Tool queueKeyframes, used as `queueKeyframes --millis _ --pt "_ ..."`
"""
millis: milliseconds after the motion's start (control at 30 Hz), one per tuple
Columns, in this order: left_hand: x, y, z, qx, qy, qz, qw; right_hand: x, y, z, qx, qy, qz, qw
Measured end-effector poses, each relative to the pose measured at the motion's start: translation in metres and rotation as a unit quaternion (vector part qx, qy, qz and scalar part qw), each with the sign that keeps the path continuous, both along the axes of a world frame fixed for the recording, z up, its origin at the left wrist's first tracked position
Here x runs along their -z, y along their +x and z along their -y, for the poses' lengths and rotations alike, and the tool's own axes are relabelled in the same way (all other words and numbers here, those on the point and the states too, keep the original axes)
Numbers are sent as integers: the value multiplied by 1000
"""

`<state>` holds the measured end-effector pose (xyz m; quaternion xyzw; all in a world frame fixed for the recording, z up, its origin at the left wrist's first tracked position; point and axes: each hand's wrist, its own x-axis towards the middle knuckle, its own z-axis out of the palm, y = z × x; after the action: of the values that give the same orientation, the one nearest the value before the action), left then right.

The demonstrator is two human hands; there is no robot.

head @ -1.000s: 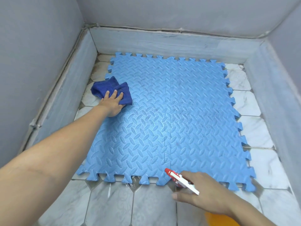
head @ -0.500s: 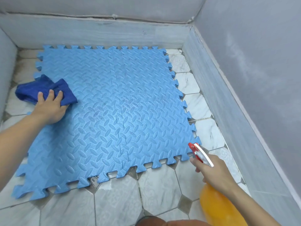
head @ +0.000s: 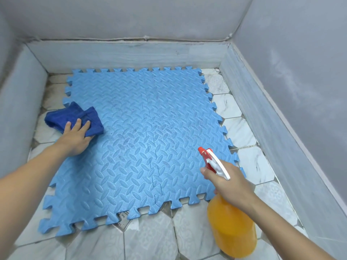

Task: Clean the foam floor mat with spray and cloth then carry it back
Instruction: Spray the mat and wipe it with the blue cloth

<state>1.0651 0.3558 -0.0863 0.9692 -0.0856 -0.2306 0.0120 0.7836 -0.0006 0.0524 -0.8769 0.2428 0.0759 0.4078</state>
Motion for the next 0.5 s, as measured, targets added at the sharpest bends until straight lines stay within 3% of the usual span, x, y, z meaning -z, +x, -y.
queueKeyframes --millis 167,500 --pt "-3 3 0 -11 15 -22 1000 1 7 1 77 4 4 997" --pt "-16 -6 12 -41 -1 -31 999 -4 -7 12 128 14 60 990"
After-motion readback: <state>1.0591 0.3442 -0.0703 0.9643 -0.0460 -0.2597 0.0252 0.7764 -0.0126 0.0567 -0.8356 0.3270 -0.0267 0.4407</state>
